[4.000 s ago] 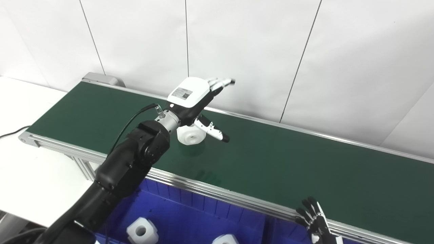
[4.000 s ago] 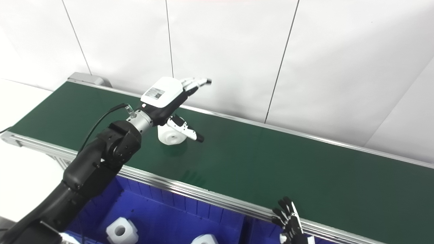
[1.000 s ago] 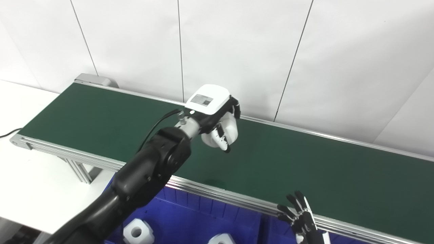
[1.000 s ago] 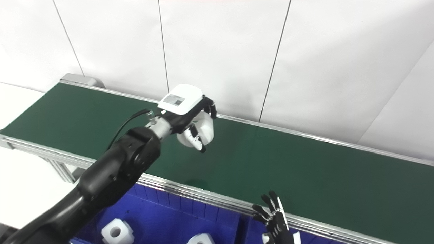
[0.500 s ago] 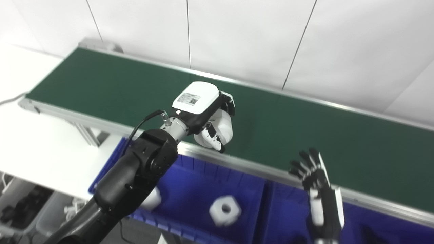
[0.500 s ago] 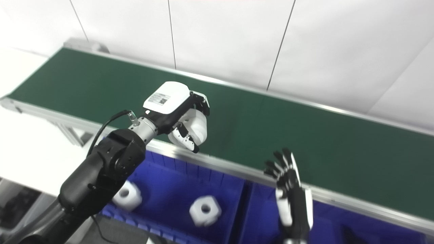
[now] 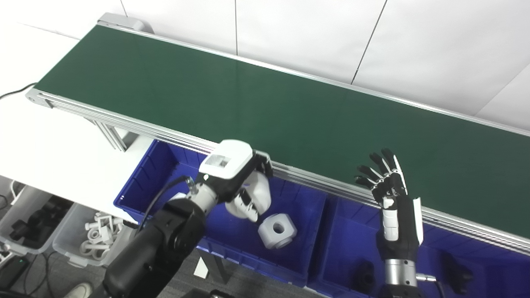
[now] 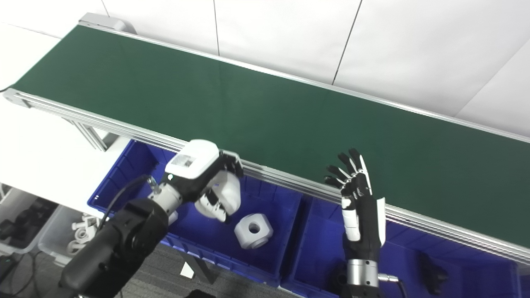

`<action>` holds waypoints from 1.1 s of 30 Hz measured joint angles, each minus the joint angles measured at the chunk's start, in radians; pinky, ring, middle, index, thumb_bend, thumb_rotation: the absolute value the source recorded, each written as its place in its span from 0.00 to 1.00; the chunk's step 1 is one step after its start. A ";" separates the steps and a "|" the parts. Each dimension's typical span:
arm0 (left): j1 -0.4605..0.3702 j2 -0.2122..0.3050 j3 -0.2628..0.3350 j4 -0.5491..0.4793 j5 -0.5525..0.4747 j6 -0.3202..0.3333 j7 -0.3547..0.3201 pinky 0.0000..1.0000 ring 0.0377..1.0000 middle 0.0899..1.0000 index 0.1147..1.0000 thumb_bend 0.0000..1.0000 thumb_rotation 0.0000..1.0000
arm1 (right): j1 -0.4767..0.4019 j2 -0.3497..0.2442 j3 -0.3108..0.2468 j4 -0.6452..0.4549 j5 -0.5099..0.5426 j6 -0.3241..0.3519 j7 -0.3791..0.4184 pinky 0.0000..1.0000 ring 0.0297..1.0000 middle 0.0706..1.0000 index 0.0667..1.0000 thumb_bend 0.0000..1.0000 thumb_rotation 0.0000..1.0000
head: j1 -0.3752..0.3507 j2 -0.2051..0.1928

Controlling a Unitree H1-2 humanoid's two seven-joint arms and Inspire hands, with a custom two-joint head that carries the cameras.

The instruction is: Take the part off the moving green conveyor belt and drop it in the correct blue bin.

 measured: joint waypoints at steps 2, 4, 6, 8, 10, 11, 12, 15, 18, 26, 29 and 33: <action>0.000 0.000 -0.006 0.043 0.001 -0.028 0.037 0.32 0.38 0.45 0.48 0.47 0.00 | 0.000 0.000 0.000 0.000 0.002 0.000 0.002 0.70 0.78 0.88 0.94 0.80 0.91 | -0.002 -0.002; -0.001 0.000 -0.012 0.095 0.003 -0.049 0.077 0.34 0.40 0.47 0.46 0.47 0.00 | 0.000 0.000 0.000 0.000 0.002 0.001 0.003 0.70 0.77 0.87 0.93 0.81 0.90 | -0.002 -0.002; -0.003 0.000 -0.014 0.154 0.001 -0.071 0.109 0.34 0.40 0.48 0.46 0.47 0.00 | 0.001 0.000 -0.001 -0.002 0.002 0.002 0.003 0.70 0.77 0.88 0.93 0.81 0.90 | -0.005 0.000; -0.004 0.000 -0.015 0.205 -0.002 -0.090 0.143 0.34 0.41 0.48 0.46 0.47 0.00 | 0.001 0.000 -0.001 -0.005 0.003 0.002 0.003 0.70 0.77 0.88 0.93 0.81 0.90 | -0.005 0.000; -0.007 0.001 -0.016 0.247 -0.005 -0.121 0.182 0.35 0.41 0.46 0.47 0.47 0.00 | 0.002 0.000 -0.001 -0.006 0.003 0.002 0.003 0.70 0.77 0.88 0.93 0.81 0.91 | -0.005 0.000; -0.013 0.000 -0.015 0.274 -0.006 -0.143 0.206 0.35 0.41 0.47 0.46 0.47 0.00 | 0.002 0.000 -0.001 -0.006 0.003 0.002 0.003 0.70 0.77 0.88 0.93 0.81 0.91 | -0.005 0.000; -0.020 0.000 -0.014 0.294 -0.013 -0.155 0.229 0.35 0.41 0.47 0.46 0.47 0.00 | 0.002 0.000 -0.001 -0.006 0.003 0.002 0.003 0.70 0.77 0.88 0.93 0.81 0.91 | -0.005 0.000; -0.040 -0.003 0.001 0.330 -0.026 -0.179 0.297 0.36 0.42 0.48 0.44 0.47 0.00 | 0.002 0.000 -0.001 -0.007 0.001 0.002 0.003 0.69 0.77 0.88 0.93 0.81 0.92 | -0.002 -0.002; -0.061 -0.005 0.007 0.358 -0.043 -0.201 0.352 0.35 0.43 0.49 0.43 0.47 0.00 | 0.003 -0.001 -0.002 -0.009 -0.004 0.002 0.003 0.69 0.77 0.88 0.94 0.81 0.92 | -0.002 0.000; -0.060 0.016 -0.027 0.321 -0.072 -0.216 0.265 0.63 0.72 0.74 0.66 0.93 0.30 | 0.003 -0.001 -0.005 -0.013 -0.001 0.002 0.003 0.69 0.77 0.88 0.93 0.82 0.91 | -0.012 0.000; -0.060 0.020 -0.028 0.319 -0.077 -0.218 0.245 0.70 0.81 0.83 0.74 0.96 0.39 | 0.004 -0.001 -0.005 -0.016 -0.001 0.002 0.003 0.69 0.77 0.88 0.93 0.82 0.92 | -0.012 -0.002; -0.056 0.022 -0.028 0.299 -0.079 -0.218 0.229 0.74 0.85 0.86 0.78 0.96 0.44 | 0.006 -0.001 -0.005 -0.024 -0.001 0.002 0.003 0.69 0.77 0.88 0.93 0.81 0.92 | -0.012 0.000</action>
